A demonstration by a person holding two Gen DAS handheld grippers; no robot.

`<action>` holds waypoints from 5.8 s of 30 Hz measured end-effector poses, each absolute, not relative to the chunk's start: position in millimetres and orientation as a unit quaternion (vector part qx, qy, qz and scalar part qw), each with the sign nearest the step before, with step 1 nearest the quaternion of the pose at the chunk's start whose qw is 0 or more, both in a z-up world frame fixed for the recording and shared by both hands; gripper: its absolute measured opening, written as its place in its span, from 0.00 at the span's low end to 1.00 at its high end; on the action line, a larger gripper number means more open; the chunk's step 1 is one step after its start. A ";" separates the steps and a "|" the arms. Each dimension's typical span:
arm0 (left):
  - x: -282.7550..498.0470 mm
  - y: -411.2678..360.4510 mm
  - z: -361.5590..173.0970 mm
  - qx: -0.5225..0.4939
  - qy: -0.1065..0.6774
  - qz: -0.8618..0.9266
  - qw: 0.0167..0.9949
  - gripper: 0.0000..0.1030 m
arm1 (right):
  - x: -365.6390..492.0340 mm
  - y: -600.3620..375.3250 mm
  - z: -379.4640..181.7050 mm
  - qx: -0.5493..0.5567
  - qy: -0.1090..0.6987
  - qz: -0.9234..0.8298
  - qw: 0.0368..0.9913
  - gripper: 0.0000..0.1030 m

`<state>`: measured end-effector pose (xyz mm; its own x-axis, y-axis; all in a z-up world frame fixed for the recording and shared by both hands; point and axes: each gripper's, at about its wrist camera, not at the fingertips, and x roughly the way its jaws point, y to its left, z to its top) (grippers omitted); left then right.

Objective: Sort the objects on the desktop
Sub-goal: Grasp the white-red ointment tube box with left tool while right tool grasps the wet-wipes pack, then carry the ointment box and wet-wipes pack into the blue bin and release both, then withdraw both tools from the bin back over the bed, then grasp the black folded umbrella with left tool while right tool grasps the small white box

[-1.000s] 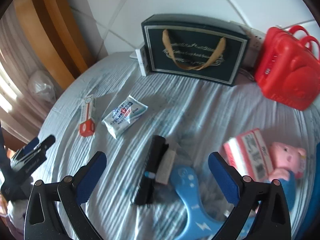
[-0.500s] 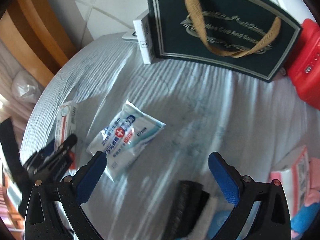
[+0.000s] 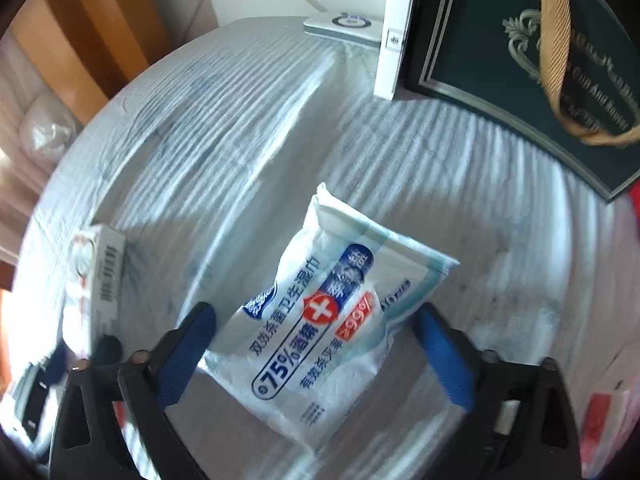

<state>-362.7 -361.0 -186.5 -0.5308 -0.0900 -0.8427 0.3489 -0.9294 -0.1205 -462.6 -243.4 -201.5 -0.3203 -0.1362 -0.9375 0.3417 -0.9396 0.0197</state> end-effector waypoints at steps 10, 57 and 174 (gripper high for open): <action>-320.8 -327.9 -138.7 0.438 0.126 -0.884 0.108 0.39 | -410.7 -201.5 -147.0 0.528 0.088 -0.822 0.194 0.53; -36.2 275.0 148.1 0.209 -0.065 -0.925 -0.312 0.39 | 16.7 405.8 161.3 0.248 0.015 -0.960 -0.129 0.55; -313.9 -188.9 -166.4 0.475 0.041 -0.879 0.025 0.29 | -288.2 48.6 -112.5 0.526 0.032 -0.836 0.150 1.00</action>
